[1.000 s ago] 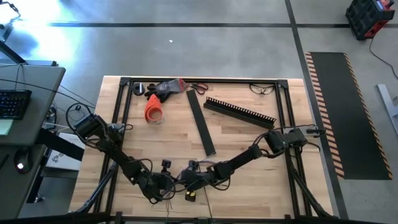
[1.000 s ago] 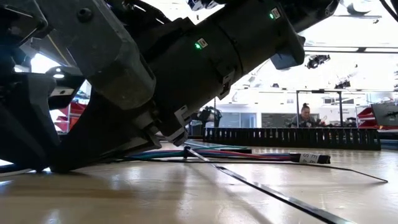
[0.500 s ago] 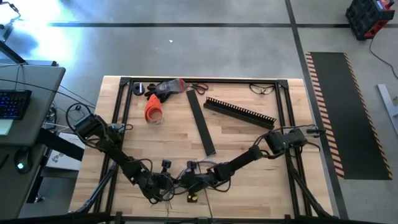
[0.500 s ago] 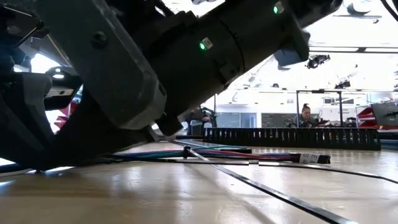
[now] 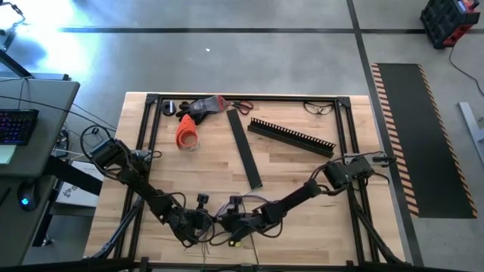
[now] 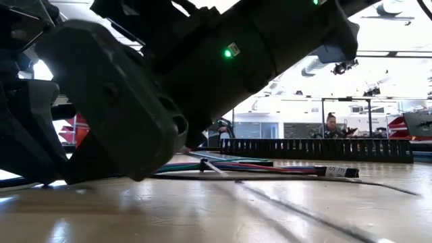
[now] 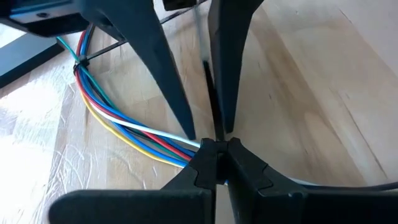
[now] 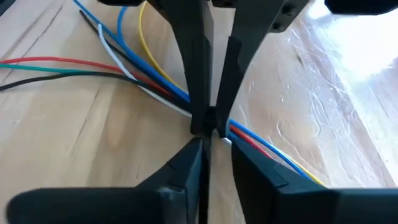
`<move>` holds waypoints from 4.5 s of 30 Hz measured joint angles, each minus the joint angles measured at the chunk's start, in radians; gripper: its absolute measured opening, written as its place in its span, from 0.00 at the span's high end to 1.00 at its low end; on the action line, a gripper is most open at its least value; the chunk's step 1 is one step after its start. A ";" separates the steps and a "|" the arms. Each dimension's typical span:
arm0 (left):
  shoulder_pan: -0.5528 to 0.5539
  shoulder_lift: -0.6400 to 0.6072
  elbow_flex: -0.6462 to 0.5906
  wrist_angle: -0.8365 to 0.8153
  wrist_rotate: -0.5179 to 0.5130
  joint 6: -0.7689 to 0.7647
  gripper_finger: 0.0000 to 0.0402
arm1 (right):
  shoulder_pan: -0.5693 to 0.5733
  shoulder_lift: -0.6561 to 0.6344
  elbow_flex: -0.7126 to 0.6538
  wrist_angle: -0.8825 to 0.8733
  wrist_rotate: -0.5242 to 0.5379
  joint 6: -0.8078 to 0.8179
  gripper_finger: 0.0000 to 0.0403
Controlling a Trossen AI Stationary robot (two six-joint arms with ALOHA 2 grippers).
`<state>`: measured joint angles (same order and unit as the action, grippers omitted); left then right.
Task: Ziptie cables
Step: Wrap the black zip tie on the cable
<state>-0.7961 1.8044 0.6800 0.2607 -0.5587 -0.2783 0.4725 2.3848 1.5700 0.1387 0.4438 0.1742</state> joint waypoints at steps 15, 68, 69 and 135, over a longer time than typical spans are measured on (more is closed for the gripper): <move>0.004 0.000 0.000 0.002 0.008 -0.024 1.00 | 0.028 0.000 0.000 0.000 0.027 -0.007 1.00; -0.005 0.000 -0.001 0.005 0.000 -0.034 1.00 | 0.015 0.032 0.000 0.094 0.008 -0.018 0.83; -0.005 0.000 -0.001 0.005 0.000 -0.034 1.00 | 0.013 0.039 0.000 0.107 0.000 -0.018 0.83; -0.006 0.001 0.001 0.011 0.009 -0.052 1.00 | 0.123 0.026 0.001 -0.070 0.211 0.201 1.00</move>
<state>-0.8020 1.8054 0.6813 0.2719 -0.5494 -0.3302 0.5959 2.4104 1.5708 0.0687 0.6547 0.3750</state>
